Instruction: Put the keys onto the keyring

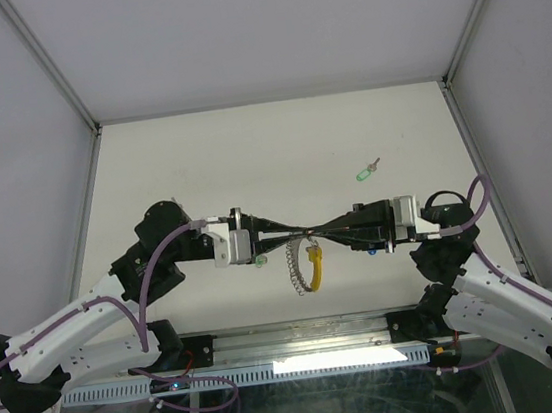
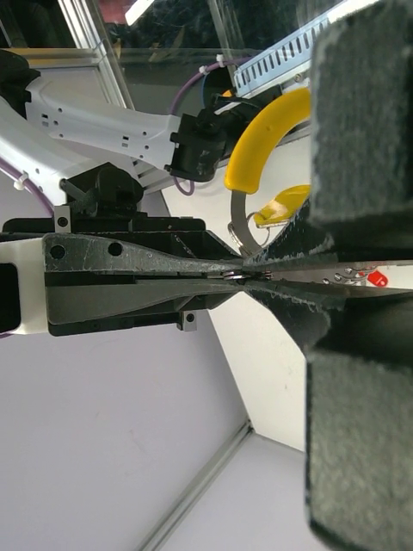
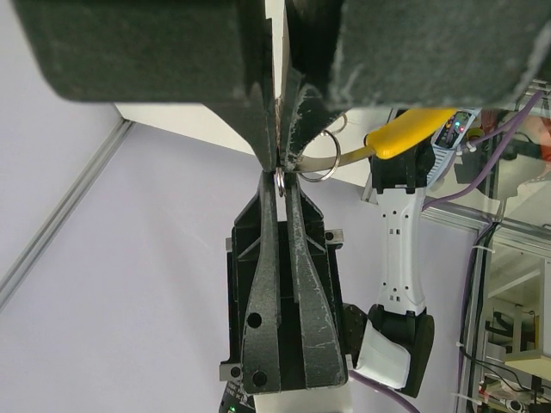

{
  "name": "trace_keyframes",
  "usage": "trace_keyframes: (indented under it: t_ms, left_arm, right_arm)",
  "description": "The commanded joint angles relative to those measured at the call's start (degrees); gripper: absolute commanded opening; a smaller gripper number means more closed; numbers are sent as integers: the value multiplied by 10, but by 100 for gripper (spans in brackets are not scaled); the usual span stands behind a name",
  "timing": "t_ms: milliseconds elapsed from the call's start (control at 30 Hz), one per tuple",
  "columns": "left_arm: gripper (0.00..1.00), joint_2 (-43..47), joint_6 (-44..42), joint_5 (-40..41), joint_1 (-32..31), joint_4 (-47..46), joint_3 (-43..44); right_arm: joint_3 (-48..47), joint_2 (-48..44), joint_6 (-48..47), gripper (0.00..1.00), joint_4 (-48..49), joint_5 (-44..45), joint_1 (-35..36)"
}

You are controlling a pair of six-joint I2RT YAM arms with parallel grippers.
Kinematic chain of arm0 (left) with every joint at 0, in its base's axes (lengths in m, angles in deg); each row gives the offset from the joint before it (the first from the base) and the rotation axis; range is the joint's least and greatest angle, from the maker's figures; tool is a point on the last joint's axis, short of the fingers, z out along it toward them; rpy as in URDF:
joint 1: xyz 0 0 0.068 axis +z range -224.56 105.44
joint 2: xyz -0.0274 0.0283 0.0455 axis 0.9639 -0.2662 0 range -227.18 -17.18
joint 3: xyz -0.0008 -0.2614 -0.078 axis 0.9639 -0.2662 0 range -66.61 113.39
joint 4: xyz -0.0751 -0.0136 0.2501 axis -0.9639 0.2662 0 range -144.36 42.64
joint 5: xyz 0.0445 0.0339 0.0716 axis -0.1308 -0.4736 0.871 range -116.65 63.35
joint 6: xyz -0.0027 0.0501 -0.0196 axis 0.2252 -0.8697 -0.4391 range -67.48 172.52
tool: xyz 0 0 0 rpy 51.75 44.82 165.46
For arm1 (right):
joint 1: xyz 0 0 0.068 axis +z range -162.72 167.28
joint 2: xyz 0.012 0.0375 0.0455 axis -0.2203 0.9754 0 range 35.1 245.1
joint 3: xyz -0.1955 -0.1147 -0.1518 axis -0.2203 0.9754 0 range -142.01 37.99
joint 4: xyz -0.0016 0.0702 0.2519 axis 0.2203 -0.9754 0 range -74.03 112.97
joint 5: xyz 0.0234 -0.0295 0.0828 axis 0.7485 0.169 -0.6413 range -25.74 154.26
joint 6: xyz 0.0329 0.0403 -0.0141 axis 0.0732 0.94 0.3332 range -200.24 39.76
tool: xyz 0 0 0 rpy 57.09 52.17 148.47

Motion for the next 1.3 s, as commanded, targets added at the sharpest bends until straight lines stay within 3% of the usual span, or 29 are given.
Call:
trace_keyframes:
  t_ms: [0, 633, 1000, 1167, 1267]
  left_arm:
    - [13, -4, -23, 2, -5, 17, 26]
    - [20, 32, -45, 29, -5, 51, 43]
    - [22, 9, -35, 12, -5, 30, 29]
    - [28, 1, -32, 3, -5, 27, 28]
    - [24, -1, -33, 4, -5, 27, 28]
  right_arm:
    - [-21, -10, -11, 0, -7, 2, 5]
    - [-22, -19, -21, 0, -19, 15, 5]
    - [-22, -20, -19, 0, -17, 14, 5]
    - [-22, -20, -20, 0, -16, 14, 5]
    - [-22, -19, -19, 0, -16, 12, 5]
